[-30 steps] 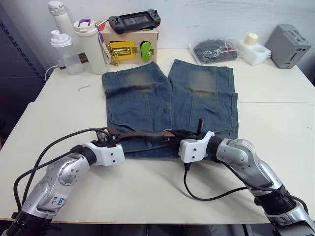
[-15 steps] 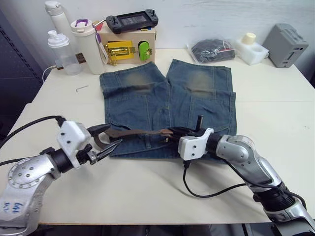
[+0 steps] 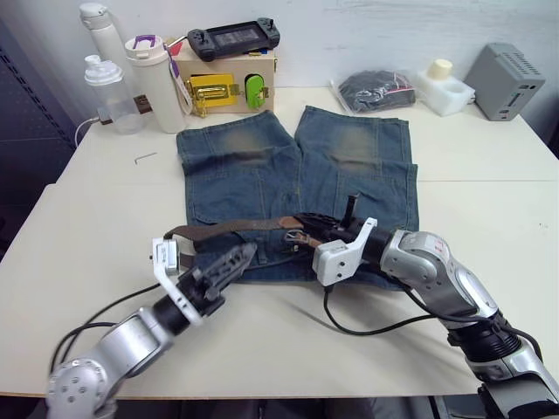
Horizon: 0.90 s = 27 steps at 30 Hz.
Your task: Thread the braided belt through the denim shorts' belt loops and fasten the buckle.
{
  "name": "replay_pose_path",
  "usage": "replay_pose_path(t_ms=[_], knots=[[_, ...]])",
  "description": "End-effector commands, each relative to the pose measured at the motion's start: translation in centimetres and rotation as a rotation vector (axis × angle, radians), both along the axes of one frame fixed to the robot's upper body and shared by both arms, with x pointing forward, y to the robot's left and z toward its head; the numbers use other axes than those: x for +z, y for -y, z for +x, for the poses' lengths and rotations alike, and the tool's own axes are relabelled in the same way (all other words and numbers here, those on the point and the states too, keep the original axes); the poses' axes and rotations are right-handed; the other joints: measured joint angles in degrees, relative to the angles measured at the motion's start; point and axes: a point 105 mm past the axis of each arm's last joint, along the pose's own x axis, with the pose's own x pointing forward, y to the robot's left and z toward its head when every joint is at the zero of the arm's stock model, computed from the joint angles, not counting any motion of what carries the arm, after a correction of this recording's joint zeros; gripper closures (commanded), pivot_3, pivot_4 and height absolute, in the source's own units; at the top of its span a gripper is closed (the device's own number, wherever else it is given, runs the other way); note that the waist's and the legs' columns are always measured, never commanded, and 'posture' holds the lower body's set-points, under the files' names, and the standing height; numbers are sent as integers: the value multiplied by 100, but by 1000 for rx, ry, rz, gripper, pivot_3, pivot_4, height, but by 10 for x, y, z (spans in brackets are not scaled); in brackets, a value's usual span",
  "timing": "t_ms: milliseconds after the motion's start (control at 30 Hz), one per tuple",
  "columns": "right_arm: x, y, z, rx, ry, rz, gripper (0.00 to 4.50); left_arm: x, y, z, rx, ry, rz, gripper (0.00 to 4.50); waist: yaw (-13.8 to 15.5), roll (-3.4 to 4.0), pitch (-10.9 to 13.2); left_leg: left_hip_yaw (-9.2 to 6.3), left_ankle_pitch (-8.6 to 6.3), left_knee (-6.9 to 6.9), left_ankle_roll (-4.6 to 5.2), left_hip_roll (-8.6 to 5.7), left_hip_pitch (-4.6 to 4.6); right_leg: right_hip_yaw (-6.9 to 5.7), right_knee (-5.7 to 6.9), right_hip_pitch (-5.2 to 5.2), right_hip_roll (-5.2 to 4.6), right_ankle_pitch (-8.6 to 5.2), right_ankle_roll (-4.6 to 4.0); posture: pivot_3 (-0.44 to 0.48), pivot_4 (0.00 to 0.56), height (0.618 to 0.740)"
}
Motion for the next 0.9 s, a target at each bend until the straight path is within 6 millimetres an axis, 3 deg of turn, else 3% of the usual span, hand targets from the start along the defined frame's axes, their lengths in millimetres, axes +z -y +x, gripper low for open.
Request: replay_pose_path(t_ms=[33,167,367,467,633,900], knots=[[10,0,-1,14,77,9,4500,8,-5,8,94,-65,-88,1323,-4,-5,-3,1,-4,7,-2,0,0,0,10,-1,0,0,0,0,150,645],[10,3,1,3,81,11,4500,13,-5,11,139,-101,-157,1323,-5,-5,-3,13,-9,8,-3,4,-1,4,16,-10,2,-2,-1,0,150,645],[14,3,0,7,84,29,4500,3,-13,17,188,-178,-162,1323,-4,-6,-3,13,-9,10,-3,4,-1,6,19,-11,4,-2,-1,0,150,645],[15,1,-1,16,80,37,4500,2,-13,19,189,-185,-173,2130,-4,-6,-3,13,-9,11,-3,4,-1,6,19,-11,5,-2,-1,0,150,645],[15,0,-4,30,70,47,4500,0,-15,22,201,-205,-187,4453,-4,-6,-3,14,-9,13,-3,4,-3,6,19,-12,5,-3,-1,0,150,645],[12,0,-7,34,31,50,4500,0,-12,25,176,-194,-181,4453,3,-6,-3,13,-9,13,-4,4,-4,7,18,-12,5,-3,-1,0,150,645]])
